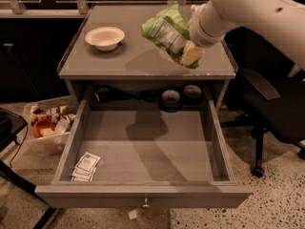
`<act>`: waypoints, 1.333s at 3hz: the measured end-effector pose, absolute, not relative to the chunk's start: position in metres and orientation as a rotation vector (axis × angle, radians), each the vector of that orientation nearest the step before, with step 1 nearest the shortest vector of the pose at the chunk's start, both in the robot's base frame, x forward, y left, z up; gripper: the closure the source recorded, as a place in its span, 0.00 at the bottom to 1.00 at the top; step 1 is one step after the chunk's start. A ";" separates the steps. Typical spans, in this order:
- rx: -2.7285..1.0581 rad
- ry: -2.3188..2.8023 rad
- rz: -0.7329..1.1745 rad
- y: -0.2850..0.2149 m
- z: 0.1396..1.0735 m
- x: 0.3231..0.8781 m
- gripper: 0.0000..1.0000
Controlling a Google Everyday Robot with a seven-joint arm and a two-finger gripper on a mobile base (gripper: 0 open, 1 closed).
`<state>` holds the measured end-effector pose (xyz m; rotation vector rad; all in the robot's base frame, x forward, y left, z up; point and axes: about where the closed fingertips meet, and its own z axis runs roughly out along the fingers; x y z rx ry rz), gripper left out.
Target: Pick green rice chip bag from top drawer and place on counter
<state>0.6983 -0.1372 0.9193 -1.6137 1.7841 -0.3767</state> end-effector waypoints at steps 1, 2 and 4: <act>-1.444 1.860 -0.374 -0.141 0.931 0.760 1.00; -1.318 1.965 -0.312 -0.152 0.925 0.800 0.81; -1.267 2.018 -0.069 -0.162 0.882 0.822 0.35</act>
Offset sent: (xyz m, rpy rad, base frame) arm 0.1542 -0.0341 0.0150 0.2700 0.0685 -0.3587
